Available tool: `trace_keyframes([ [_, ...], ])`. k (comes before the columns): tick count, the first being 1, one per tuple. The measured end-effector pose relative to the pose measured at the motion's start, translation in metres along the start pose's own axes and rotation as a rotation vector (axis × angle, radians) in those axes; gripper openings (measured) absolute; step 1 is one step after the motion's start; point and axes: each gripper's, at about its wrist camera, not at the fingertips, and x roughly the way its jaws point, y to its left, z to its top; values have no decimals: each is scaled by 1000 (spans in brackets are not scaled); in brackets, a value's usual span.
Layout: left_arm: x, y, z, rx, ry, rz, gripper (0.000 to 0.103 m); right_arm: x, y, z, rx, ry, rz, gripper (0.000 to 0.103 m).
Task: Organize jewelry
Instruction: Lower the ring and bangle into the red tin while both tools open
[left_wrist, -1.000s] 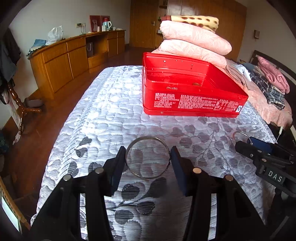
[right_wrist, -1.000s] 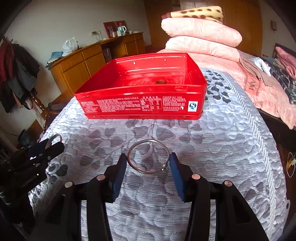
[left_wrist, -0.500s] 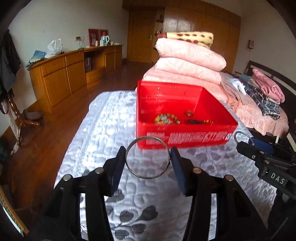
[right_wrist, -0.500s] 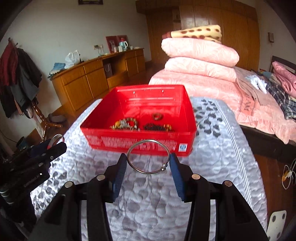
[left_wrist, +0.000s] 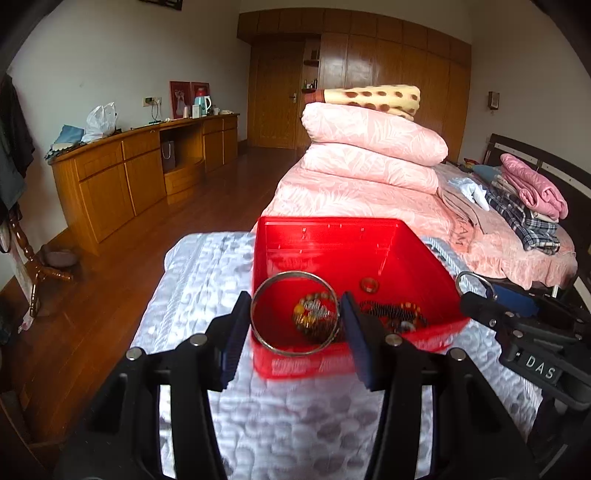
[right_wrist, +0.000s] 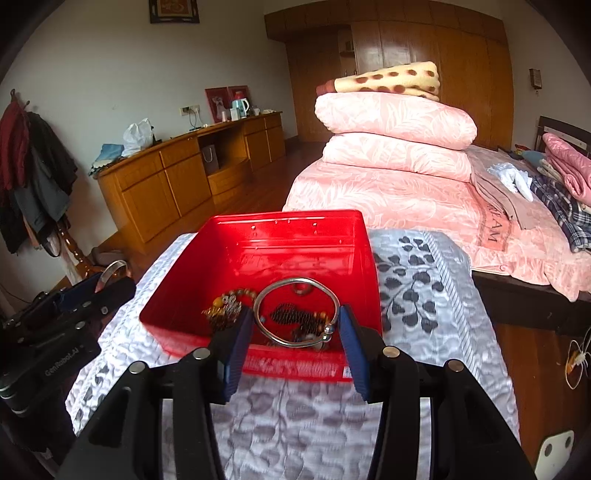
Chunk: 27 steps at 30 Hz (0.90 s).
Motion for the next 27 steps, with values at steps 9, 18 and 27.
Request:
trace_keyframes([
  [9, 47, -5, 23, -10, 26, -3, 48, 38, -4, 21, 11, 24, -3, 47],
  [18, 82, -7, 25, -10, 72, -13, 58, 63, -3, 19, 6, 49, 13, 62],
  [27, 61, 0, 24, -12, 1, 31, 87, 47, -11, 13, 14, -10, -39, 74],
])
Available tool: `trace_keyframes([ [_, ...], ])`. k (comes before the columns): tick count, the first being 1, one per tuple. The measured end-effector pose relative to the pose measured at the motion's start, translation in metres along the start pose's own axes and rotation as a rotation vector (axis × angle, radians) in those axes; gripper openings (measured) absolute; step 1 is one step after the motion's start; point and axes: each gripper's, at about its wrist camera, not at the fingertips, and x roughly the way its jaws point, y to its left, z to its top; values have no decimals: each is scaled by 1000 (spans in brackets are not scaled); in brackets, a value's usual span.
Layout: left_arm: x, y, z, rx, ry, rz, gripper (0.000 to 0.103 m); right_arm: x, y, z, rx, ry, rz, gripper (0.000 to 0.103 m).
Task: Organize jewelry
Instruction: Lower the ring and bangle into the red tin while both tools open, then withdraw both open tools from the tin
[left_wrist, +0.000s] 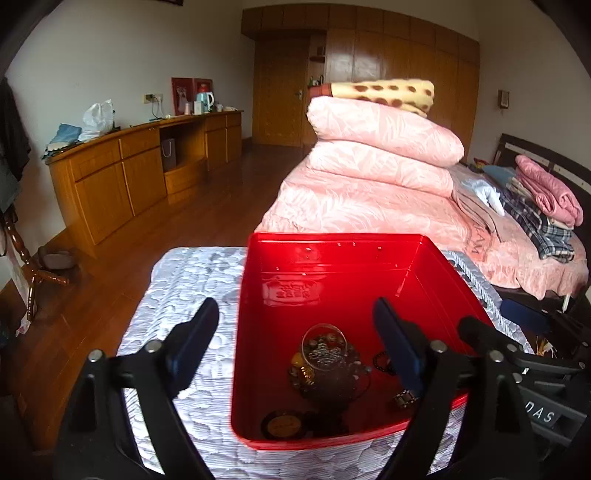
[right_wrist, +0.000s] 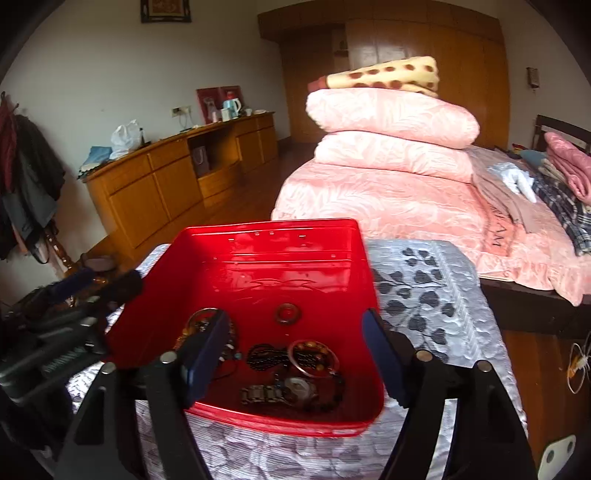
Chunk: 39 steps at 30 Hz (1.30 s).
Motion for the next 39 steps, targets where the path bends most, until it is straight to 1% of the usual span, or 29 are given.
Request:
trace_keyframes([
  [2, -5, 4, -1, -6, -11, 12, 88, -2, -5, -2, 14, -3, -15, 76],
  [6, -17, 16, -5, -44, -19, 14, 90, -9, -16, -10, 48, -8, -10, 82],
  [10, -28, 25, -13, -55, -25, 21, 91, -18, -20, -21, 60, -6, -9, 85],
  [14, -44, 32, -27, -60, -37, 25, 94, -31, -22, -36, 60, -8, -3, 87],
  [16, -54, 36, -36, -59, -42, 27, 95, -38, -20, -44, 60, -9, 1, 92],
  [20, -71, 38, -54, -48, -45, 30, 98, -52, -17, -61, 59, 0, 18, 94],
  [24, -84, 36, -68, -44, -42, 12, 98, -62, -8, -75, 35, 7, 21, 95],
  [30, -100, 26, -85, -4, -51, 11, 98, -84, 2, -90, -1, -27, 40, 97],
  [39, -127, 17, -99, 33, -106, -4, 98, -117, 1, -93, -5, -131, 60, 97],
])
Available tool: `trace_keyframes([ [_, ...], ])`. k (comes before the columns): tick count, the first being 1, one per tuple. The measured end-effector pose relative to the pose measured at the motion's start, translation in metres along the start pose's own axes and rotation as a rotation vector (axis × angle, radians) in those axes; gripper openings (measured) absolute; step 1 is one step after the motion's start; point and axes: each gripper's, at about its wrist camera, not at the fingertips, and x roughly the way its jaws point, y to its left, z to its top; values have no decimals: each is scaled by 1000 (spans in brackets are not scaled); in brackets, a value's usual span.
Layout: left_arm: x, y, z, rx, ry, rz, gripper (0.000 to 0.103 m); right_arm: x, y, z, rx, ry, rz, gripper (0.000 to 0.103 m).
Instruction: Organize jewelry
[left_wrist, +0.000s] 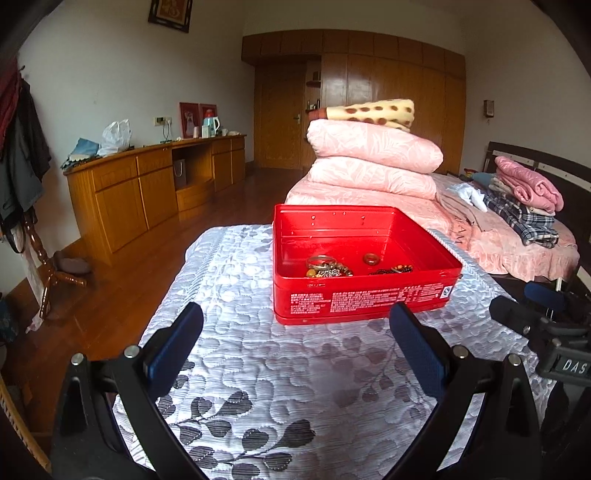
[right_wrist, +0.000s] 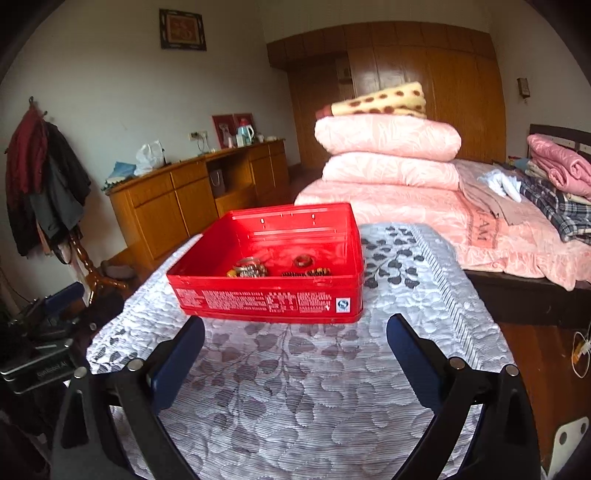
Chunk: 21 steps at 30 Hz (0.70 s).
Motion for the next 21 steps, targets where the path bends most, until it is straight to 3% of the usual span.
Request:
trace_keyframes([
  [21, -47, -1, 16, 6, -145, 8, 98, -43, 7, 18, -30, -147, 15, 97],
])
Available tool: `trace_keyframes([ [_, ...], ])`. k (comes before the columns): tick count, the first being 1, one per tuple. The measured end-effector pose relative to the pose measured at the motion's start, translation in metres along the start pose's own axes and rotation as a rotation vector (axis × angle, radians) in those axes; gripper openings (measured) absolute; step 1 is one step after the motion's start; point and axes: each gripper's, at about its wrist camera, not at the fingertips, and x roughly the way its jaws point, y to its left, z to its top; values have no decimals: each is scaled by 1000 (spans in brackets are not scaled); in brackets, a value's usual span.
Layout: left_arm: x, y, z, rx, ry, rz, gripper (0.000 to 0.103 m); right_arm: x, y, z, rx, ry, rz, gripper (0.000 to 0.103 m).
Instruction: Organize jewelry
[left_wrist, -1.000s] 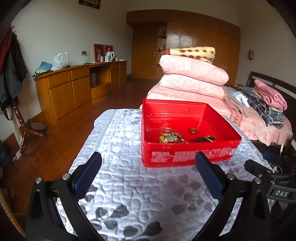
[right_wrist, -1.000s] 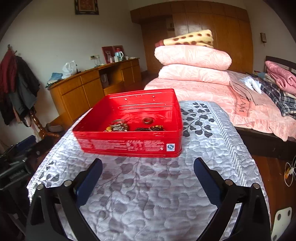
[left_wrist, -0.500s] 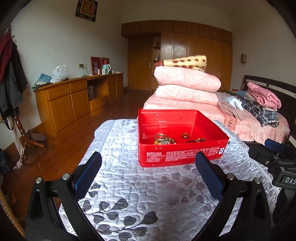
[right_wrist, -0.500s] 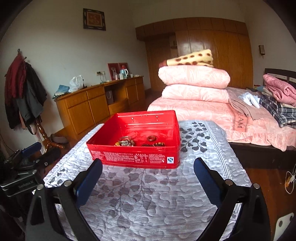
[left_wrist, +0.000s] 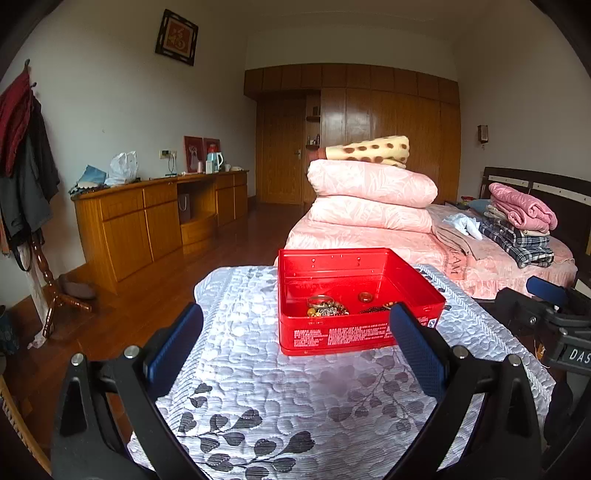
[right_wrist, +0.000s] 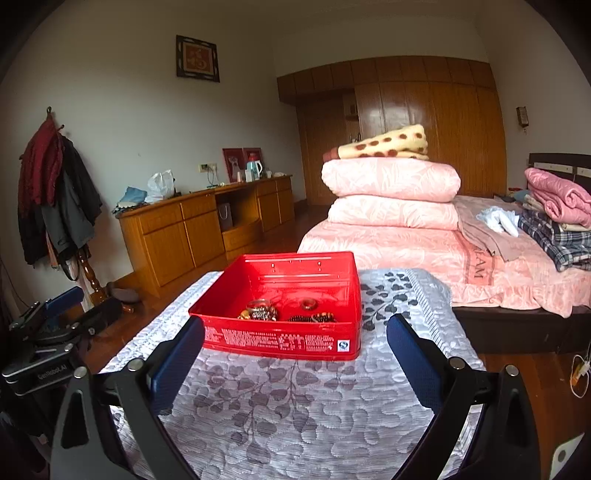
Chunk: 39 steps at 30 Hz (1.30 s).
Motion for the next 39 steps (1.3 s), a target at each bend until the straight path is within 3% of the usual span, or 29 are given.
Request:
trace_keyframes([
  [18, -32, -4, 12, 4, -98, -21, 98, -31, 4, 9, -12, -106, 2, 97],
  [39, -41, -6, 12, 20, -134, -8, 98, -38, 3, 9, -13, -145, -8, 97],
])
